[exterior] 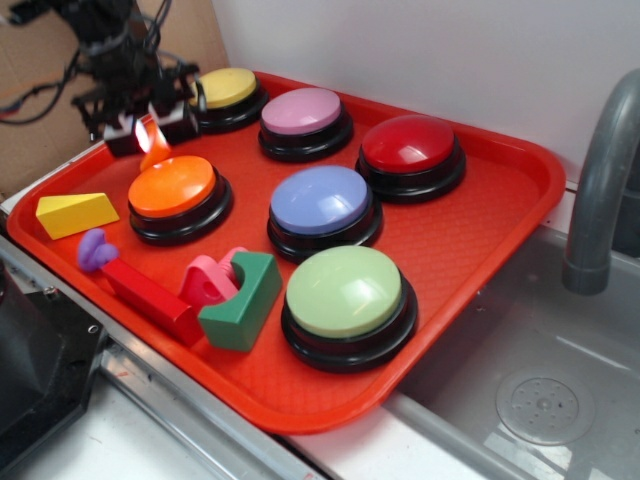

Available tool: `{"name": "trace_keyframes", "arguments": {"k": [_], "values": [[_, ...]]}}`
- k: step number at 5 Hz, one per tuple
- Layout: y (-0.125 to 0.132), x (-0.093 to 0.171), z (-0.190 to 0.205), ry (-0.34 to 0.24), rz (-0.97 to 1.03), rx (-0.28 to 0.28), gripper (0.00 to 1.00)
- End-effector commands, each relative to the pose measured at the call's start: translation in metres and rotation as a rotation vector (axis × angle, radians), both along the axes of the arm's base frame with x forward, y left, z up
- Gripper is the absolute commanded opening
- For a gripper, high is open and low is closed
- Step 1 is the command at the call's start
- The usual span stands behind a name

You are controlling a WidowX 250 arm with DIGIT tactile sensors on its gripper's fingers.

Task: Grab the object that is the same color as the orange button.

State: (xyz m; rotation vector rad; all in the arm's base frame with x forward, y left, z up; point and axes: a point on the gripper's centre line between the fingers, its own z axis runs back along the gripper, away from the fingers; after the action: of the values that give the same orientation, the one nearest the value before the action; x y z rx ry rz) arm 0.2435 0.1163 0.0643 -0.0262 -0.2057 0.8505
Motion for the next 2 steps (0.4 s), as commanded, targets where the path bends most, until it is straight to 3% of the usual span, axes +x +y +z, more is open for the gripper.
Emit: {"name": "trace_keyframes", "arguments": {"k": [1, 2], "values": [[-0.032, 0.004, 0.068, -0.073, -0.206, -0.012, 0.00], [-0.064, 0.000, 0.084, -0.023, -0.383, -0.020, 0.00]]}}
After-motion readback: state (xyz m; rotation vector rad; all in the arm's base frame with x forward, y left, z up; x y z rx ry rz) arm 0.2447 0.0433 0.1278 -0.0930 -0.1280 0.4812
